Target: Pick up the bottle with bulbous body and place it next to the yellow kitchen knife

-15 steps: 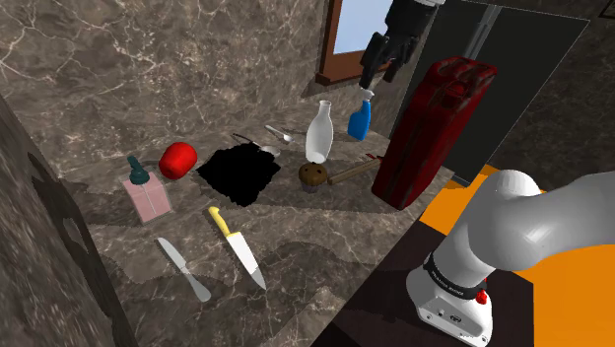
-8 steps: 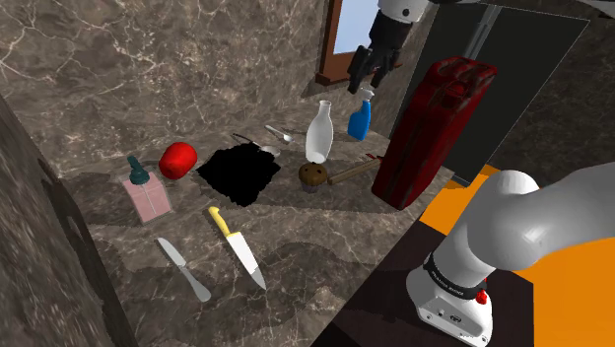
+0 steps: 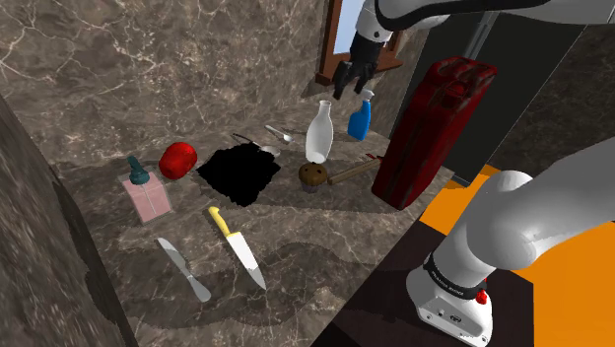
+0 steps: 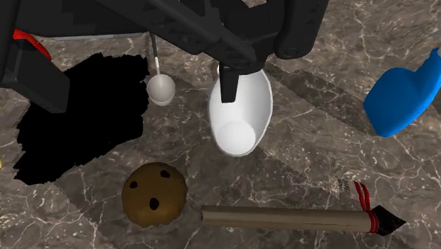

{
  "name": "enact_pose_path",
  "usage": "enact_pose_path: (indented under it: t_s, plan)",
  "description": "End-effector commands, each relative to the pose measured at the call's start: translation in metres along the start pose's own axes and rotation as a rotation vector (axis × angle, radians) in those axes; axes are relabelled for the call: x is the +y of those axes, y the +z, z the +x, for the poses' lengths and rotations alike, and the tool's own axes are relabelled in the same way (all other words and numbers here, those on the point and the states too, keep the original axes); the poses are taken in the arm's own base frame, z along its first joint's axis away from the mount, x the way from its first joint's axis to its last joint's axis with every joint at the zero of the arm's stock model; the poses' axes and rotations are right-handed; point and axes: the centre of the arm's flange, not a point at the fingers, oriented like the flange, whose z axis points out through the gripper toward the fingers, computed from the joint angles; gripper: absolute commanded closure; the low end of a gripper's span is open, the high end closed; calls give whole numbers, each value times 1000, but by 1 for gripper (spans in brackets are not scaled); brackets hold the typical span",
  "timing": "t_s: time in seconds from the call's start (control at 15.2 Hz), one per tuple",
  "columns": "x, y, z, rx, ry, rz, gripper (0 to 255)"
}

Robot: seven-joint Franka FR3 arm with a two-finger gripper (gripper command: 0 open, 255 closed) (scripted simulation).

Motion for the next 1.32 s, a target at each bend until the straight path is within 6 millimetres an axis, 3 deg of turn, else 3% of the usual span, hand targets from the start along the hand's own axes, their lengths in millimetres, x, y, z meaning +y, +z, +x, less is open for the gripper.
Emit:
enact_pose_path:
  t_s: [0.0,0.79,1.25]
  plan:
    - [13,19,17,2,1,-3,0]
    - [84,119,113,4,12,-16,0]
    - [85,156,113,4,12,-16,0]
